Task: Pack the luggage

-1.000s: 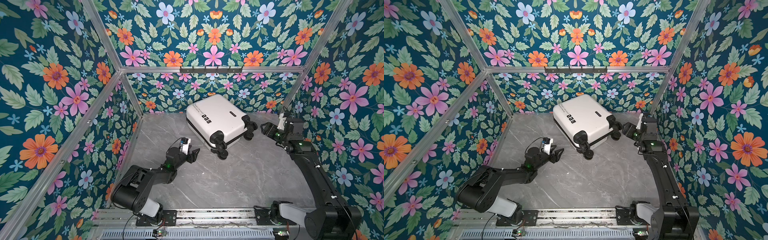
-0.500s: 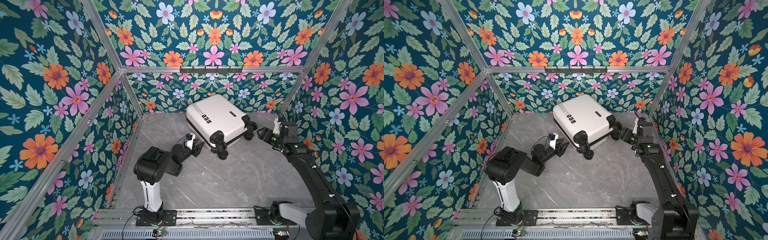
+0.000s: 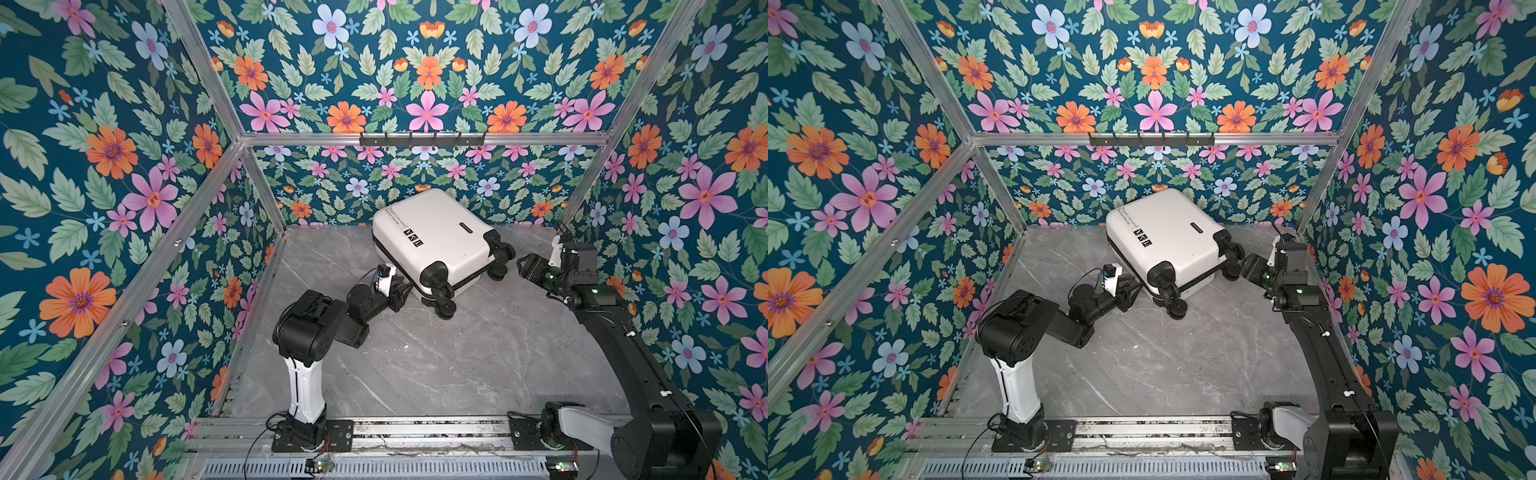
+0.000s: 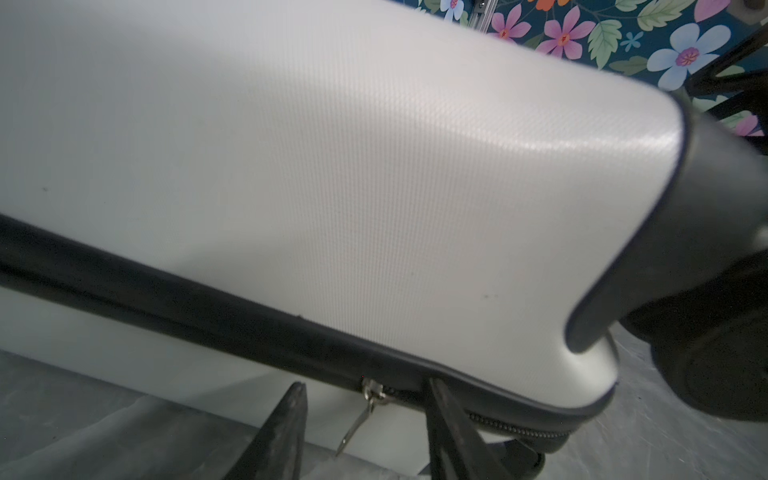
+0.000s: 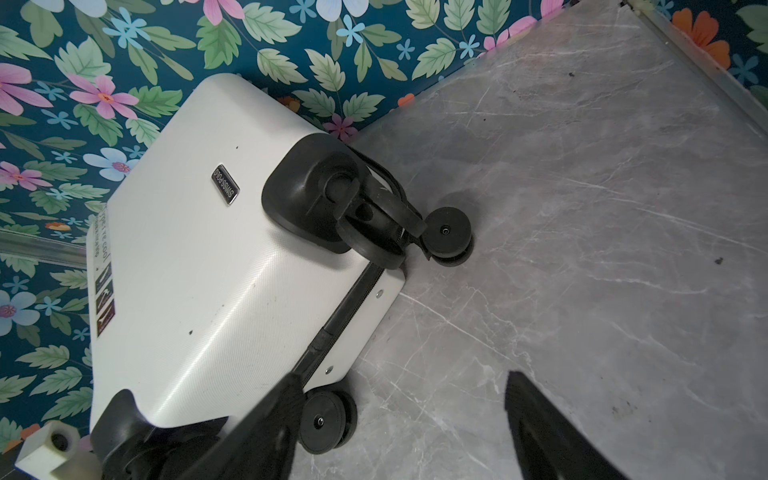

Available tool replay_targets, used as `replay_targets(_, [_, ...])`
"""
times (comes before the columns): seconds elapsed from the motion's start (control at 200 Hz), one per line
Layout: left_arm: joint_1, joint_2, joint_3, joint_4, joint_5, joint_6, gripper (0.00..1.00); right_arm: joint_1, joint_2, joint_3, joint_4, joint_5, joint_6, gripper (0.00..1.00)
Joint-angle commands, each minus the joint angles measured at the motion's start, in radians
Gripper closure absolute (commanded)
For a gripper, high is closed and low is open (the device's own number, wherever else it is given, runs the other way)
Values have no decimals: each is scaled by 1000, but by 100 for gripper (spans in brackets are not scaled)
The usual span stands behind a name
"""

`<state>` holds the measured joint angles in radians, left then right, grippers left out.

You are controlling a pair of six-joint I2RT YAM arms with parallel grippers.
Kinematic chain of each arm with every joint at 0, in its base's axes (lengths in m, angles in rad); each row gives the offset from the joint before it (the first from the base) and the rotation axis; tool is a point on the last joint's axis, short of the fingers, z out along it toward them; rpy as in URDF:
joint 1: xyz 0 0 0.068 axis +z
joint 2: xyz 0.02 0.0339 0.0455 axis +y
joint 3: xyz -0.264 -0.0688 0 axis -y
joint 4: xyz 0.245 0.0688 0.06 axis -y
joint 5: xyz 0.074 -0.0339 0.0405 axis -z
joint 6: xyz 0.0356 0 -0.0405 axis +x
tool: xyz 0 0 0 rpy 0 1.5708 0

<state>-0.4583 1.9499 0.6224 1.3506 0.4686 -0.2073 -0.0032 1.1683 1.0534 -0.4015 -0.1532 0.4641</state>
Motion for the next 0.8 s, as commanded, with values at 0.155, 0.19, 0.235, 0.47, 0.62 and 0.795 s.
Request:
replay_targets(0.155, [-11, 12, -27, -8, -15, -19, 54, 1, 10, 5, -7, 2, -4, 23])
replay_targets(0.19, [-13, 13, -29, -8, -19, -15, 54, 2, 11, 5, -7, 1, -3, 23])
replay_targets(0.235, [-13, 16, -27, -9, -28, -5, 53, 1, 12, 1, -2, 0, -1, 23])
replay_targets(0.47, [-13, 32, 33, -63, -49, 48, 55, 1, 19, -3, -1, -6, 6, 23])
replay_targets(0.62, [-13, 38, 56, -97, -27, 68, 58, 1, 18, 7, -9, 2, -1, 23])
replay_targets(0.795, [-13, 43, 71, -125, -16, 84, 67, 0, 20, 10, -14, 4, -5, 23])
